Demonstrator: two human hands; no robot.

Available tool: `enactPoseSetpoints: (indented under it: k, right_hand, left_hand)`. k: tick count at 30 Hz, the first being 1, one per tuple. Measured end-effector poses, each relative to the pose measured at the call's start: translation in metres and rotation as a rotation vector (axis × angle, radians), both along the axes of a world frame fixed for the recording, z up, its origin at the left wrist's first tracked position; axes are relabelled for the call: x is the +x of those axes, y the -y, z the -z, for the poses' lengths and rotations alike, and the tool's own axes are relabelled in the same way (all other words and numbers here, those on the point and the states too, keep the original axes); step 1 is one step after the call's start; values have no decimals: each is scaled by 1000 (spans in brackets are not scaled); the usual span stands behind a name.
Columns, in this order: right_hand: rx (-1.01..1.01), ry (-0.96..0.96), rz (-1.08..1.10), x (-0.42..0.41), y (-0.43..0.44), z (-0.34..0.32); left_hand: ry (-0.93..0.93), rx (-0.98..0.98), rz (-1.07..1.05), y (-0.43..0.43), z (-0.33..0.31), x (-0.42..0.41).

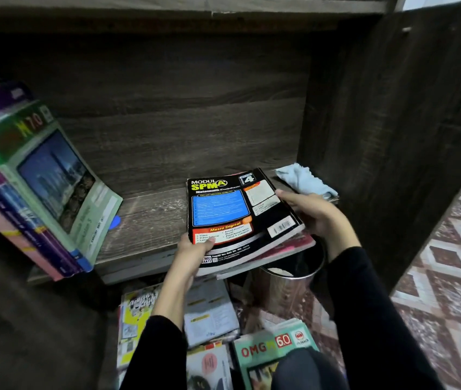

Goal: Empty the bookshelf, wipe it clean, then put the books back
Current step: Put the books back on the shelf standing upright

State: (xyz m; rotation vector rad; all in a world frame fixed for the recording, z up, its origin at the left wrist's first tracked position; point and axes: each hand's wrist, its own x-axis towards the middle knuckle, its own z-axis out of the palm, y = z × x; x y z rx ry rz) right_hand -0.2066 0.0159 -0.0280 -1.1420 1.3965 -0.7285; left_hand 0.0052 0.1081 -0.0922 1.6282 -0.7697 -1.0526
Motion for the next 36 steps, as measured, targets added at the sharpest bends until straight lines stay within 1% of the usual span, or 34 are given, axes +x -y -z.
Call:
enactPoseSetpoints:
  k: [1, 2, 3, 5, 7, 8, 12, 14, 15, 18, 19, 21, 22, 24, 26, 27, 29, 32, 34, 36]
  right_hand:
    - [75, 68, -74, 1, -1, 3]
    - [120, 89, -132, 5, -5, 10]
    - [142, 97, -177, 9, -10, 16]
    - [126, 157, -183, 22, -18, 27]
    - [69, 240, -161, 32, -28, 27]
    - [33, 267, -163, 36, -34, 23]
    - [-148, 365, -130, 52, -55, 1]
    - [-253, 425, -146, 62, -69, -11]
    - [-322, 445, -157, 69, -76, -16]
    - [-635, 402, -172, 104, -92, -26]
    - [-741, 374, -160, 122, -99, -24]
    - [-935, 331, -103, 158, -116, -11]
    - [-1023, 299, -67, 175, -125, -2]
    - [-1172, 241, -12, 204, -138, 14]
    - [-1281, 205, -15, 227, -144, 22]
    - [-1316, 187, -40, 239, -145, 24]
    - [-1340, 151, -109, 259, -144, 25]
    - [-1309, 112, -260, 282, -139, 34]
    - [-1219, 108, -418, 291, -135, 35]
    - [-1078, 108, -623, 300, -129, 36]
  left_hand:
    - [-19, -5, 17, -5, -4, 4]
    - [-30, -11, 27, -9, -8, 7]
    - [-29, -18, 32, -13, -10, 9]
    - [2, -31, 21, -19, -13, 13]
    - [31, -11, 14, -25, -14, 19]
    - [14, -11, 10, -28, -14, 23]
    - [-199, -95, -14, -48, -22, 45]
    - [-200, -153, -38, -57, -27, 54]
    - [-126, -170, -72, -61, -31, 58]
    - [295, -227, -193, -63, -61, 71]
    - [390, -286, -249, -65, -79, 76]
    - [479, -464, -300, -68, -118, 86]
    - [506, -534, -277, -70, -138, 88]
    - [581, -596, -189, -74, -171, 91]
    - [714, -605, -137, -76, -192, 93]
    - [805, -609, -154, -76, -200, 98]
    - [993, -598, -256, -78, -206, 114]
    - [1187, -500, -453, -86, -197, 144]
    - [1372, -416, -480, -94, -186, 157]
    - [1498, -335, -448, -99, -177, 164]
